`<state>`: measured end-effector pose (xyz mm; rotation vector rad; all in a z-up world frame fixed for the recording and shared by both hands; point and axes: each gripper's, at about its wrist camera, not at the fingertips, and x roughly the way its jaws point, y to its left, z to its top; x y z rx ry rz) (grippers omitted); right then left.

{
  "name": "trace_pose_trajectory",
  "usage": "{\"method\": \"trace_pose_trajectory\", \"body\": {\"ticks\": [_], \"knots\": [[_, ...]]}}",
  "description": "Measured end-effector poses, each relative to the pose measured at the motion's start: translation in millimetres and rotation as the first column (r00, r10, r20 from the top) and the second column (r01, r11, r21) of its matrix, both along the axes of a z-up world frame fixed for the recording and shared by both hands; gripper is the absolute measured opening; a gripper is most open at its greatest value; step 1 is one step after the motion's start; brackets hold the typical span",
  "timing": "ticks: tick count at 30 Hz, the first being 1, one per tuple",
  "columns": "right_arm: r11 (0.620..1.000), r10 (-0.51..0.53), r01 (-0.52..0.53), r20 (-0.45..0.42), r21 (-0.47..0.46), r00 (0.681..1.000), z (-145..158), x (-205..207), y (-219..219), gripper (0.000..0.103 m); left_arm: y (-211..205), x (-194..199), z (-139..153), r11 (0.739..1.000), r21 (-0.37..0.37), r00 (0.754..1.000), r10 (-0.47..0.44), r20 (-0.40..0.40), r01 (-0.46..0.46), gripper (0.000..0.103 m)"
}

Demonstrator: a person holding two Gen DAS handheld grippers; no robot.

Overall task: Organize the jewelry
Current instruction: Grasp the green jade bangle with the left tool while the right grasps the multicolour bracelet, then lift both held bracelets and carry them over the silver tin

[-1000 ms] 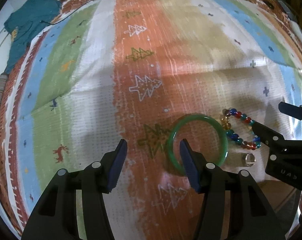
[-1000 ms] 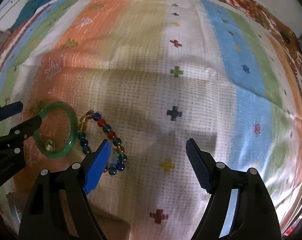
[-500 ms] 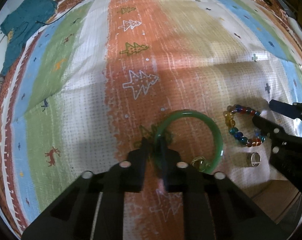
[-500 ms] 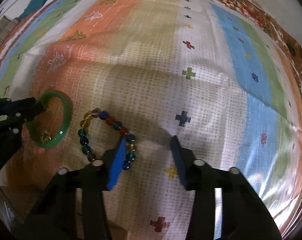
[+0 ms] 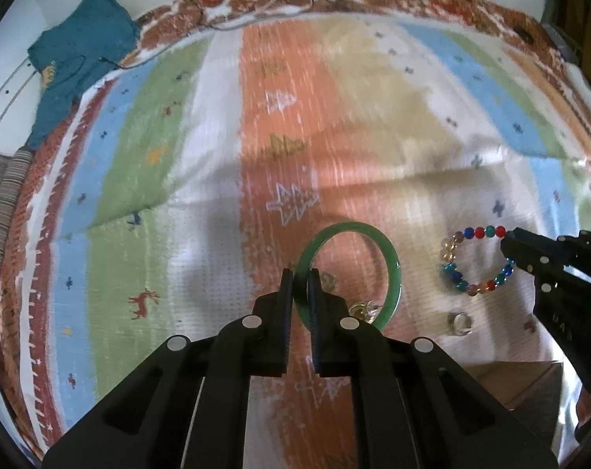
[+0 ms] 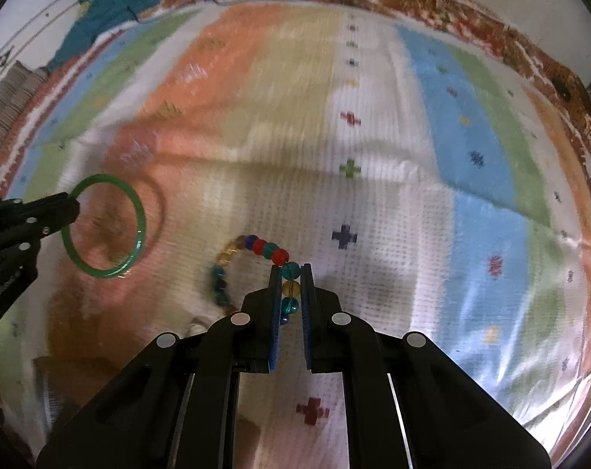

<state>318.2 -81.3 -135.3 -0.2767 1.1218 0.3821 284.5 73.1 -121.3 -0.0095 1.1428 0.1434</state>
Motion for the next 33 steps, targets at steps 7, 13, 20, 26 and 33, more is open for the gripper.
{"method": "trace_pose_trajectory", "body": {"ticks": [7, 13, 20, 26, 33], "knots": [[0.998, -0.027, 0.022, 0.081, 0.052, 0.996, 30, -12, -6, 0.010, -1, -10, 25, 1.000, -0.011, 0.999, -0.006, 0.052, 0.006, 0.007], [0.999, -0.023, 0.018, 0.121, 0.042, 0.992, 45, -22, -12, 0.010, -7, -20, 48, 1.000, 0.002, 0.995, -0.017, 0.100, 0.017, 0.007], [0.998, -0.026, 0.016, 0.158, 0.065, 0.987, 59, -31, -18, 0.010, -14, -30, 65, 0.999, -0.005, 0.991, -0.034, 0.132, 0.035, 0.007], [0.997, -0.025, 0.010, 0.182, 0.081, 0.983, 69, -42, -21, 0.010, -17, -39, 72, 0.999, -0.026, 0.989, -0.032, 0.145, 0.036, 0.007], [0.995, -0.028, 0.006, 0.222, 0.097, 0.975, 80, -55, -22, 0.010, -16, -54, 86, 0.998, -0.054, 0.984, -0.021, 0.180, 0.031, 0.007]]}}
